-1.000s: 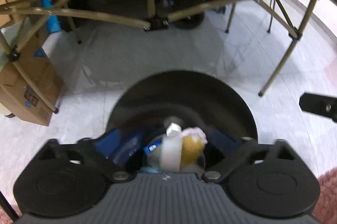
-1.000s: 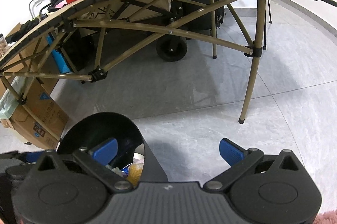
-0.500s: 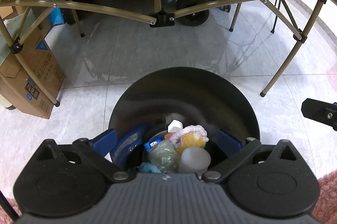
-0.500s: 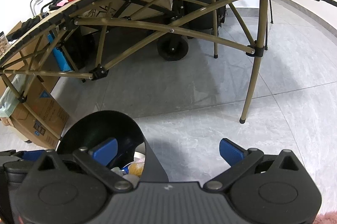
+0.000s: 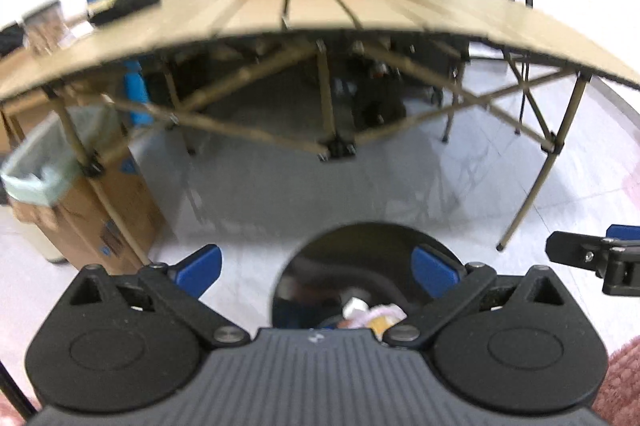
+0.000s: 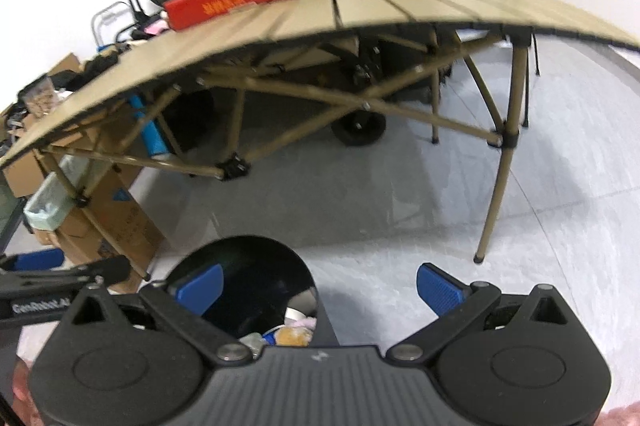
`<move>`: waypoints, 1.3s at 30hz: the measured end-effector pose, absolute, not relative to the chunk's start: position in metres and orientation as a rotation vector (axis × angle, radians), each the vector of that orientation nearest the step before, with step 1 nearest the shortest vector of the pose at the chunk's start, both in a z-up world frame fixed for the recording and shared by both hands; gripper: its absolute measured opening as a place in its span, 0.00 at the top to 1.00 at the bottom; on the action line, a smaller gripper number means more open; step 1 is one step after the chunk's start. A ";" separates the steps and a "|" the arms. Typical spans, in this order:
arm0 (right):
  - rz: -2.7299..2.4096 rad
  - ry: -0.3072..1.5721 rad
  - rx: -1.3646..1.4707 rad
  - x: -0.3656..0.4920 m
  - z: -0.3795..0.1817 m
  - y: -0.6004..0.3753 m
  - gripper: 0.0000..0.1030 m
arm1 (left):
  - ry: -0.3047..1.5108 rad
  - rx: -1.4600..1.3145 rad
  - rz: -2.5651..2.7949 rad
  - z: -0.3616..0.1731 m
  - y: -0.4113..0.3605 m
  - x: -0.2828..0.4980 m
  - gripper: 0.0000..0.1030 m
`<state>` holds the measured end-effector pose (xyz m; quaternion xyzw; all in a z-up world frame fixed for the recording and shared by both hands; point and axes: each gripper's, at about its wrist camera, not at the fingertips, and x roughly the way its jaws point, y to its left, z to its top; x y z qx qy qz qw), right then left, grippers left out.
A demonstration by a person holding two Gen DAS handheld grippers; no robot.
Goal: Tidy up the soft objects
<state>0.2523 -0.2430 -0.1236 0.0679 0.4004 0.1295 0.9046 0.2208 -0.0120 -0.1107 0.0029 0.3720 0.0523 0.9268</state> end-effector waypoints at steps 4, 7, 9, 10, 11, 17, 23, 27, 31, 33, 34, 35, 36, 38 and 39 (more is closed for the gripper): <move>0.307 0.790 0.098 0.233 -0.096 -0.243 0.00 | 0.726 0.026 0.098 -0.085 -0.002 0.195 0.00; 0.335 0.764 0.070 0.215 -0.074 -0.244 0.00 | 0.730 0.019 0.103 -0.069 0.009 0.177 0.00; 0.360 0.751 0.052 0.202 -0.059 -0.245 0.00 | 0.735 -0.004 0.109 -0.059 0.016 0.165 0.00; 0.371 0.747 0.040 0.196 -0.054 -0.244 0.00 | 0.732 -0.015 0.113 -0.053 0.020 0.158 0.00; 0.382 0.742 0.026 0.189 -0.048 -0.243 0.00 | 0.727 -0.024 0.119 -0.048 0.022 0.152 0.00; 0.405 0.710 -0.026 0.135 -0.032 -0.237 0.00 | 0.693 -0.015 0.118 -0.031 0.026 0.101 0.00; 0.393 0.738 -0.028 0.087 -0.039 -0.235 0.00 | 0.720 0.005 0.132 -0.037 0.021 0.057 0.00; 0.378 0.751 -0.014 0.060 -0.045 -0.236 0.00 | 0.728 -0.031 0.147 -0.040 0.025 0.035 0.00; 0.359 0.751 -0.015 0.045 -0.048 -0.235 0.00 | 0.733 -0.003 0.131 -0.047 0.018 0.022 0.00; 0.354 0.745 -0.012 0.043 -0.047 -0.234 0.00 | 0.745 0.006 0.114 -0.052 0.014 0.020 0.00; 0.354 0.742 -0.012 0.042 -0.046 -0.234 0.00 | 0.755 0.006 0.105 -0.054 0.012 0.019 0.00; 0.354 0.741 -0.012 0.042 -0.046 -0.233 0.00 | 0.761 0.003 0.101 -0.056 0.012 0.019 0.00; 0.356 0.742 -0.012 0.042 -0.046 -0.233 0.00 | 0.764 -0.002 0.095 -0.057 0.012 0.019 0.00; 0.360 0.744 -0.013 0.042 -0.047 -0.232 0.00 | 0.758 -0.006 0.091 -0.056 0.012 0.018 0.00; 0.361 0.744 -0.012 0.041 -0.047 -0.231 0.00 | 0.755 -0.005 0.089 -0.056 0.011 0.018 0.00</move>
